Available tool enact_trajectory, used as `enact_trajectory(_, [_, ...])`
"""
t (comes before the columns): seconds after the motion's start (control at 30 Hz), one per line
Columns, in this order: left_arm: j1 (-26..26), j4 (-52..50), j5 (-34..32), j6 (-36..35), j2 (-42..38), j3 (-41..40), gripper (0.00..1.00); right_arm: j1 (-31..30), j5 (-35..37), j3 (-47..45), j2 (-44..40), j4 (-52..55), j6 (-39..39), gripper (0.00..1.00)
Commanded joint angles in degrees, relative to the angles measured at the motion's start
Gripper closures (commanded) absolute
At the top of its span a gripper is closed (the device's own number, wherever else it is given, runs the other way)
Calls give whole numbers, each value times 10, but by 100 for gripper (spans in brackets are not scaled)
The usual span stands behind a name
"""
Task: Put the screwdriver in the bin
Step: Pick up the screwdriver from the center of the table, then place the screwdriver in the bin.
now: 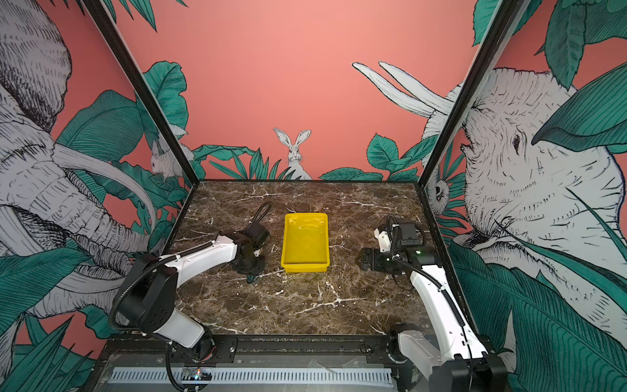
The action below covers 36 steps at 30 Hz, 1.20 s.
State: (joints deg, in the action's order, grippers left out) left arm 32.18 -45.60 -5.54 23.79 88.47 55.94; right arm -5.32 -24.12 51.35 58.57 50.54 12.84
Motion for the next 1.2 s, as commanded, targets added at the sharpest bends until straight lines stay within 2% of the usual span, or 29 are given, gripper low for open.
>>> enact_trajectory(0.0, [3,-45,-16,-4,-38,33,100,-3,2,10,1,7,-9,1])
enact_trajectory(0.37, [9,-99,-24,-4,-91,87,100,-4,-9,10,3,6,-8,1])
enact_trajectory(0.57, [47,-117,-30,-1,-96,145,100,-5,-14,17,6,10,-9,1])
enact_trajectory(0.77, [120,-124,-43,-2,-43,224,100,-6,-13,18,5,12,-11,1])
enact_trajectory(0.93, [167,-115,-39,-11,35,283,100,-5,-10,17,2,14,-12,1])
enact_trajectory(1.17, [189,-88,-35,-21,123,325,100,-5,-3,12,-4,16,-13,1])
